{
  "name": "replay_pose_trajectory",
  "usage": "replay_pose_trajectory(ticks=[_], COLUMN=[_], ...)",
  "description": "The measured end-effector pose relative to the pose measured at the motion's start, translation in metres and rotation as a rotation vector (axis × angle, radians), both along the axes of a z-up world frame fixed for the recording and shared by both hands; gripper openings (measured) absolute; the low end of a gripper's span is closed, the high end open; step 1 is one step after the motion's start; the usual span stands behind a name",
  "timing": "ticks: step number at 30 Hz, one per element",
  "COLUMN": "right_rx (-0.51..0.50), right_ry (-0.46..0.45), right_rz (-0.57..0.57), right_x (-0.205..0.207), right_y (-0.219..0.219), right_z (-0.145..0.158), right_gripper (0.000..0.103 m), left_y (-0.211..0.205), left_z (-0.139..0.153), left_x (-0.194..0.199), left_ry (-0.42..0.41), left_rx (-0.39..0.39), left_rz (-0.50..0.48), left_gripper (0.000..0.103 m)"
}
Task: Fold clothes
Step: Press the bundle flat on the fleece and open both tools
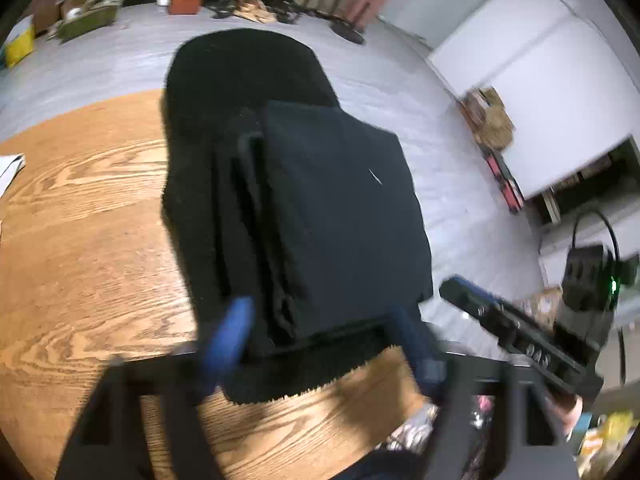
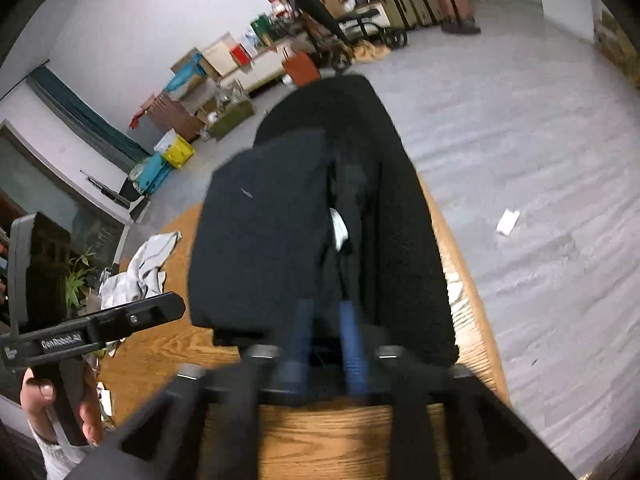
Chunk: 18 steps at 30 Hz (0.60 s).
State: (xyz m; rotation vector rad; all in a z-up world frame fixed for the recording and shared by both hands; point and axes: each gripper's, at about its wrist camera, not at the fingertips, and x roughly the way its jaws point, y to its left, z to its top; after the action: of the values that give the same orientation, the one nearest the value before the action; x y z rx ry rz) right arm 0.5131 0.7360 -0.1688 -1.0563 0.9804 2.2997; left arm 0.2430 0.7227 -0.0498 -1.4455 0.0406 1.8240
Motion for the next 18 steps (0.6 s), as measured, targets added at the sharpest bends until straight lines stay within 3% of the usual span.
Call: replay_pose_trajectory(ticks=[2, 3, 4, 7, 8, 9, 10, 13, 15, 16, 17, 18], right_rx=[-0.021, -0.038, -0.049, -0.043, -0.033, -0.026, -0.021, -0.007, -0.013, -0.018, -0.024, -0.029], right_ry=[-0.017, -0.031, -0.054, -0.109, -0.108, -0.109, -0.112, -0.12, -0.15, -0.168, -0.187, -0.205], right_rz=[0.0, 0.005, 0.012, 0.026, 0.027, 0.025, 0.021, 0.01, 0.008, 0.007, 0.006, 0.005], right_x=[0.002, -0.002, -0.005, -0.009, -0.008, -0.01, -0.013, -0.024, -0.035, -0.04, -0.046, -0.052], right_y=[0.001, 0.001, 0.0, -0.001, -0.001, 0.002, 0.006, 0.019, 0.026, 0.03, 0.033, 0.037], right_z=[-0.008, -0.015, -0.022, -0.024, -0.014, -0.007, 0.0, 0.019, 0.016, 0.012, 0.008, 0.005], right_gripper=[0.03, 0.013, 0.007, 0.005, 0.014, 0.034, 0.043, 0.039, 0.039, 0.038, 0.033, 0.02], left_y=[0.004, 0.006, 0.008, 0.011, 0.011, 0.012, 0.013, 0.022, 0.031, 0.036, 0.038, 0.04], left_z=[-0.007, -0.012, -0.016, -0.015, -0.008, -0.002, 0.004, 0.015, 0.014, 0.011, 0.006, 0.002], left_x=[0.002, 0.003, 0.004, 0.004, 0.004, 0.001, -0.003, -0.015, -0.019, -0.019, -0.019, -0.018], left_ry=[-0.016, -0.031, -0.048, -0.054, -0.034, -0.016, -0.008, 0.018, 0.022, 0.006, -0.012, -0.019], left_rx=[-0.013, -0.024, -0.037, -0.067, -0.075, -0.088, -0.087, -0.099, -0.112, -0.114, -0.121, -0.132], left_rz=[-0.008, -0.021, -0.041, -0.075, -0.072, -0.064, -0.051, -0.023, -0.031, -0.054, -0.081, -0.105], left_gripper=[0.078, 0.07, 0.029, 0.032, 0.034, 0.038, 0.048, 0.067, 0.07, 0.07, 0.063, 0.049])
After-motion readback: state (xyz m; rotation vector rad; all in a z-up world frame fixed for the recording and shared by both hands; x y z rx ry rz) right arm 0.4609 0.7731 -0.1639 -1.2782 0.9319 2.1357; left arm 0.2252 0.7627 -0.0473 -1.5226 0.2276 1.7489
